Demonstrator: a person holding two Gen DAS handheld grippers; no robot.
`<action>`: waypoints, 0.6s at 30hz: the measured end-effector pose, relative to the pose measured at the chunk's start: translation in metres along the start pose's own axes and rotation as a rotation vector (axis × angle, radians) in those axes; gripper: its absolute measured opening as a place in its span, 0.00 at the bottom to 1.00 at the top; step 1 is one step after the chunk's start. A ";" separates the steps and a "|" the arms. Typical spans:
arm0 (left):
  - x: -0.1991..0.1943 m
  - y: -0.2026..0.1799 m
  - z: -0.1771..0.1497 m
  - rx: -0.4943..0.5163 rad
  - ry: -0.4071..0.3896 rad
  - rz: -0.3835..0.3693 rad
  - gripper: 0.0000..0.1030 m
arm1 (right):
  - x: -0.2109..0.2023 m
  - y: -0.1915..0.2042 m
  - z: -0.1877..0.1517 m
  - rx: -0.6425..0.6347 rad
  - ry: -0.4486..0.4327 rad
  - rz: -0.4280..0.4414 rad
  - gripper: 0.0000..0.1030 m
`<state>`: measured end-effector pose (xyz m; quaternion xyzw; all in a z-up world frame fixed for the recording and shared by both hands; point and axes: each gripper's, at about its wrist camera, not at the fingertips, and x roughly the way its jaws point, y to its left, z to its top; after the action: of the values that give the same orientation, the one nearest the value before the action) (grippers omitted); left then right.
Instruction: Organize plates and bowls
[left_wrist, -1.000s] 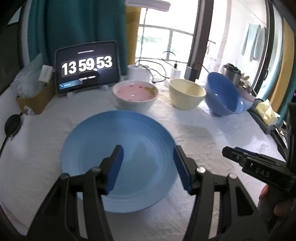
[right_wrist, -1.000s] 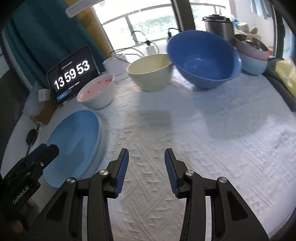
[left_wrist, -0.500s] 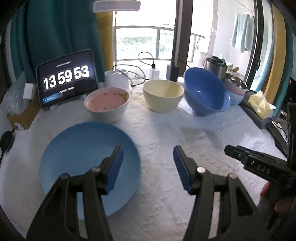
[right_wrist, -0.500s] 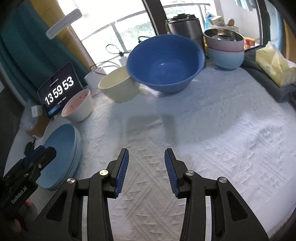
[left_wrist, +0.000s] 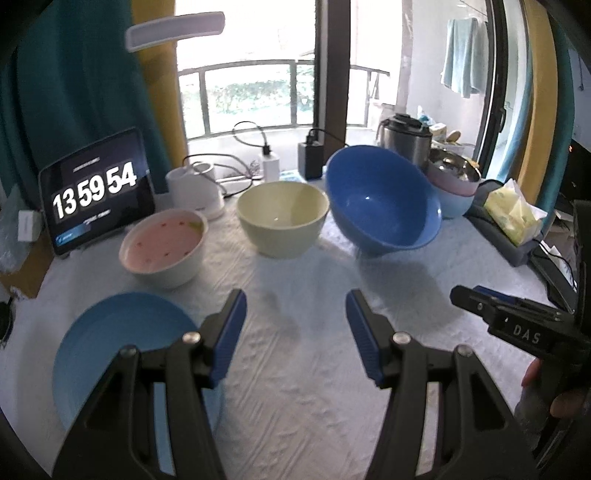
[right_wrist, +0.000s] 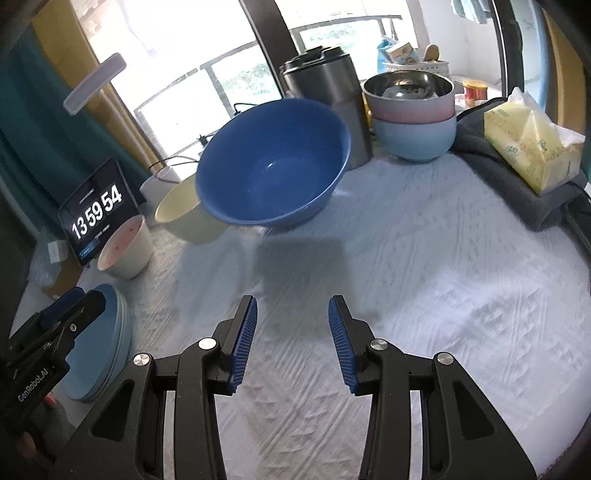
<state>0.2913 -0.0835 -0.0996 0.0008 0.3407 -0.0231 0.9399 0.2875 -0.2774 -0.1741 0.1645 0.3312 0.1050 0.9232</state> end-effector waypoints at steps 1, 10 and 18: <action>0.003 -0.004 0.003 0.007 -0.002 -0.004 0.56 | 0.001 -0.003 0.002 0.001 -0.002 -0.002 0.41; 0.029 -0.024 0.021 0.040 -0.057 -0.028 0.56 | 0.013 -0.021 0.024 0.007 -0.041 -0.025 0.46; 0.056 -0.033 0.033 0.040 -0.075 -0.056 0.56 | 0.032 -0.028 0.043 0.041 -0.060 -0.010 0.48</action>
<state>0.3536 -0.1191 -0.1099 0.0094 0.3044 -0.0563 0.9508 0.3416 -0.3035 -0.1719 0.1849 0.3063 0.0887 0.9296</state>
